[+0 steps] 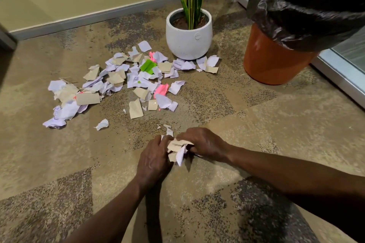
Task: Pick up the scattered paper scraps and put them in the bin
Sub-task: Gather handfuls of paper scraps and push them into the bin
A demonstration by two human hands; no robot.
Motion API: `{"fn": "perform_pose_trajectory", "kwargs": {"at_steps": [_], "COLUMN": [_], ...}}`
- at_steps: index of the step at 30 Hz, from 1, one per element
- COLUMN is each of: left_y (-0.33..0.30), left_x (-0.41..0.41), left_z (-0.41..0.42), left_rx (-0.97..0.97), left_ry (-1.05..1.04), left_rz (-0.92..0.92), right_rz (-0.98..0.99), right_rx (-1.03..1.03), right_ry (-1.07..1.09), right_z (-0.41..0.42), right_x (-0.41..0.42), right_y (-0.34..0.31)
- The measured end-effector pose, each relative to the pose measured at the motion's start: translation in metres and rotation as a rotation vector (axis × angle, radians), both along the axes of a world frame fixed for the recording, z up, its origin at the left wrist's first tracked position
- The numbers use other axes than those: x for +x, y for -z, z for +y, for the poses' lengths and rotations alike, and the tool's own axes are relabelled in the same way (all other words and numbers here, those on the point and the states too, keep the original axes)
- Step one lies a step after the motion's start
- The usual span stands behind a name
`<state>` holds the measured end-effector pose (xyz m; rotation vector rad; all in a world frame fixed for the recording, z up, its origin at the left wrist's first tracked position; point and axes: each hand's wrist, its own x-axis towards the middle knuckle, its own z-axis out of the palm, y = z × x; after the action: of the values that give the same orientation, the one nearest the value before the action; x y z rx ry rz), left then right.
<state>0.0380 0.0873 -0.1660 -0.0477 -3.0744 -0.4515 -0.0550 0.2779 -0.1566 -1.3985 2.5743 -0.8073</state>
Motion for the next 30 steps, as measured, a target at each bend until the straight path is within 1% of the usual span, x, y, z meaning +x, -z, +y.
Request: {"fn": "perform_pose_trajectory", "kwargs": {"at_steps": [3, 5, 7, 10, 12, 15, 18, 20, 22, 24, 25, 27, 29, 30], "left_y": [-0.01, -0.013, -0.018, -0.034, -0.05, -0.074, -0.103, -0.128, -0.151, -0.175, -0.188, -0.217, -0.246, -0.261], "left_x": [-0.005, -0.009, -0.014, -0.023, -0.031, -0.047, -0.065, -0.081, -0.103, -0.127, -0.139, -0.156, -0.173, -0.182], "left_z": [-0.007, -0.01, -0.011, -0.008, -0.006, 0.003, 0.017, 0.029, 0.045, 0.067, 0.078, 0.101, 0.123, 0.135], "left_rx": [0.043, 0.106, 0.204, 0.424, 0.553, 0.687, 0.982, 1.13, 1.238, 1.407, 1.496, 1.636, 1.699, 1.729], "left_ry": [-0.052, -0.123, -0.199, -0.352, -0.407, -0.464, -0.557, -0.562, -0.604, -0.667, -0.66, -0.56, -0.487, -0.448], "left_rz": [0.004, 0.01, 0.051, 0.096, 0.107, 0.084, 0.013, -0.049, -0.096, -0.109, -0.111, -0.114, -0.14, -0.19], "right_rz": [-0.23, -0.386, -0.503, -0.651, -0.726, -0.822, -0.896, -0.984, -1.008, -0.994, -0.974, -0.919, -0.857, -0.83], "right_rx": [-0.119, -0.173, -0.172, -0.14, -0.19, -0.303, -0.423, -0.577, -0.697, -0.794, -0.853, -1.004, -1.156, -1.217], "right_ry": [0.18, 0.315, 0.484, 0.638, 0.706, 0.826, 0.907, 0.92, 0.931, 0.939, 0.946, 0.954, 0.951, 0.954], "right_z": [0.004, 0.006, 0.008, 0.015, 0.02, 0.028, 0.032, 0.034, 0.037, 0.042, 0.046, 0.054, 0.064, 0.071], "right_x": [-0.004, -0.009, -0.013, -0.019, -0.019, -0.02, -0.027, -0.034, -0.041, -0.049, -0.055, -0.065, -0.076, -0.081], "right_y": [-0.011, -0.019, -0.03, -0.044, -0.054, -0.075, -0.099, -0.116, -0.136, -0.162, -0.176, -0.204, -0.229, -0.241]}}
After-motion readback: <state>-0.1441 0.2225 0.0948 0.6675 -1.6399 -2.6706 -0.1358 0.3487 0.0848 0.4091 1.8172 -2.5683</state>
